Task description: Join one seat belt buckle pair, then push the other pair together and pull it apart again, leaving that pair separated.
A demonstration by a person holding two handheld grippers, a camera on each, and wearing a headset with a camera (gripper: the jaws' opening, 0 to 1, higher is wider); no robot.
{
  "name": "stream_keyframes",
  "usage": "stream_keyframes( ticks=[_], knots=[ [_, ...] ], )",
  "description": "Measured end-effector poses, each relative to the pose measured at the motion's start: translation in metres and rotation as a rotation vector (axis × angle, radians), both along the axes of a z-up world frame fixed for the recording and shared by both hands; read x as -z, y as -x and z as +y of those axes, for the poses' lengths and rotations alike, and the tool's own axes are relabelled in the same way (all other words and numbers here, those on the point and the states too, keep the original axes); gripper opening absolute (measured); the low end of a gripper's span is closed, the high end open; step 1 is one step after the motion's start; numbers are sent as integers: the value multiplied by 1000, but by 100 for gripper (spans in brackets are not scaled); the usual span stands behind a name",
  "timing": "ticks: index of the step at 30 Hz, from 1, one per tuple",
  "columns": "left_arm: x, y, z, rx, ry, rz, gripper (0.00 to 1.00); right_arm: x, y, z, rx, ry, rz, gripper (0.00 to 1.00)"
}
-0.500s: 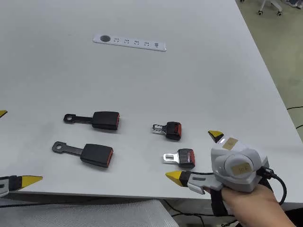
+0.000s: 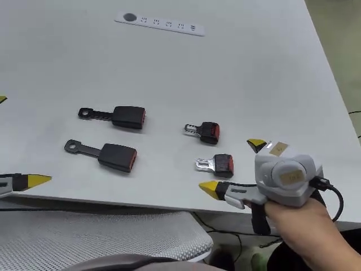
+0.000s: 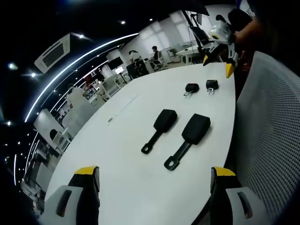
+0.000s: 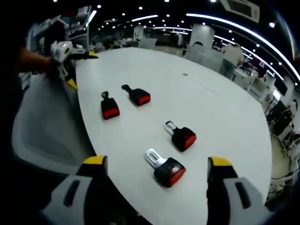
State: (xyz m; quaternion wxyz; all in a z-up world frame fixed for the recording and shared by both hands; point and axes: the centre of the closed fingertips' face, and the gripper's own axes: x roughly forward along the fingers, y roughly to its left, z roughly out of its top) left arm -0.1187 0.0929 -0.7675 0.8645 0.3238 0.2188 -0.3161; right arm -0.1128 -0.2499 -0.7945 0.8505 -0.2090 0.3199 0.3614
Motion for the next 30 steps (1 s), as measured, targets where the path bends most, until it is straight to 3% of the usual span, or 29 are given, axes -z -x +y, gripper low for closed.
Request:
stream_keyframes(
  ticks=[6, 14, 24, 30],
  knots=[
    [2, 0, -1, 11, -1, 7, 100, -6, -1, -7, -14, 24, -25, 90],
    [5, 1, -1, 17, -3, 19, 100, -5, -5, -13, -2, 34, -14, 90],
    [10, 2, -1, 17, -15, 44, 100, -8, -7, 8, -79, 55, -15, 91],
    [6, -1, 0, 8, -9, 30, 100, -6, 4, 19, -116, 62, 3, 91]
  ],
)
